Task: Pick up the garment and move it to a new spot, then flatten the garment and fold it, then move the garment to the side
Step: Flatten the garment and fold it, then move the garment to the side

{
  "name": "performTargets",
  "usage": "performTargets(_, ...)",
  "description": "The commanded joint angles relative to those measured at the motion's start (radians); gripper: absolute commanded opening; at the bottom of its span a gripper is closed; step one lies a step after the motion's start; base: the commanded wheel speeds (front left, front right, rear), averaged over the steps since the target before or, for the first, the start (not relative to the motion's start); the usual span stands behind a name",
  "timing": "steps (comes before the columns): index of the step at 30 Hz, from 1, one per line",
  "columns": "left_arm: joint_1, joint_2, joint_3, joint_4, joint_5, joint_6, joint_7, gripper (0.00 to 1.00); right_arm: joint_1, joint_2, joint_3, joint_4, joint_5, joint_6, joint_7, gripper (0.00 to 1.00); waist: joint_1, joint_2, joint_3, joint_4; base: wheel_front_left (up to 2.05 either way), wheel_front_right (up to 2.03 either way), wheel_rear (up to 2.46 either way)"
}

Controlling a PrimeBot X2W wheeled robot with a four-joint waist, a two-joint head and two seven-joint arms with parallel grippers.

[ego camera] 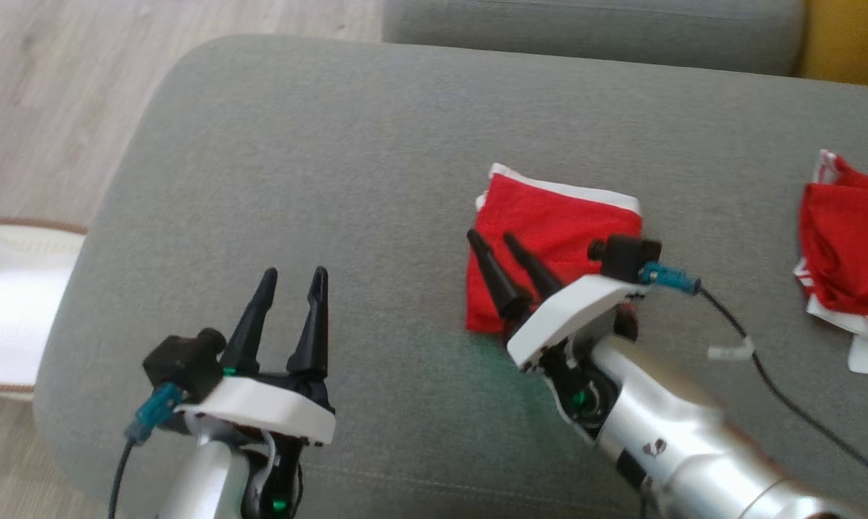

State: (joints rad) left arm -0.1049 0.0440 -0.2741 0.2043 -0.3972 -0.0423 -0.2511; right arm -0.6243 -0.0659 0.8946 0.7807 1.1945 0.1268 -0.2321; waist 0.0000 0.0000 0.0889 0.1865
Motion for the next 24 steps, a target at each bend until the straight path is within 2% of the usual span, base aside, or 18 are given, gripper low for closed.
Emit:
performTargets(1, -0.028, 0.006, 0.041, -0.045, 0.006, 0.006, -0.011, 1.00, -0.035, 0.002, -0.009, -0.018, -0.040, 0.004, -0.019, 1.00, 0.0000, 0.0000, -0.009, -0.021, 0.00, 0.00, 0.00)
performTargets(4, -0.032, 0.006, 0.058, -0.084, 0.000, 0.010, -0.011, 1.00, -0.061, -0.037, -0.088, -0.007, -0.195, 0.004, -0.028, 1.00, 0.0000, 0.0000, -0.012, -0.048, 0.00, 0.00, 0.00)
performTargets(9, -0.042, 0.006, 0.080, -0.136, -0.010, 0.017, -0.011, 1.00, 0.012, -0.079, -0.384, -0.109, -0.542, 0.004, -0.029, 1.00, 0.0000, 0.0000, -0.009, -0.088, 0.00, 0.00, 0.00)
performTargets(13, -0.048, 0.006, 0.085, -0.149, -0.007, 0.017, -0.011, 1.00, 0.151, -0.054, -0.597, -0.243, -0.809, 0.004, -0.029, 1.00, 0.0000, 0.0000, -0.005, -0.113, 0.00, 0.00, 0.00)
performTargets(15, -0.050, 0.006, 0.087, -0.151, -0.005, 0.016, -0.011, 1.00, 0.220, -0.031, -0.679, -0.308, -0.907, 0.004, -0.029, 1.00, 0.0000, 0.0000, -0.003, -0.123, 0.00, 0.00, 0.00)
performTargets(20, -0.044, 0.006, 0.088, -0.147, -0.002, 0.011, -0.011, 1.00, 0.350, 0.007, -0.799, -0.423, -1.057, 0.004, -0.030, 1.00, 0.0000, 0.0000, 0.002, -0.139, 0.00, 0.00, 0.00)
performTargets(24, -0.033, 0.006, 0.091, -0.140, 0.001, 0.007, -0.011, 1.00, 0.412, 0.015, -0.831, -0.475, -1.074, 0.004, -0.025, 1.00, 0.0000, 0.0000, 0.003, -0.148, 0.00, 0.00, 0.00)
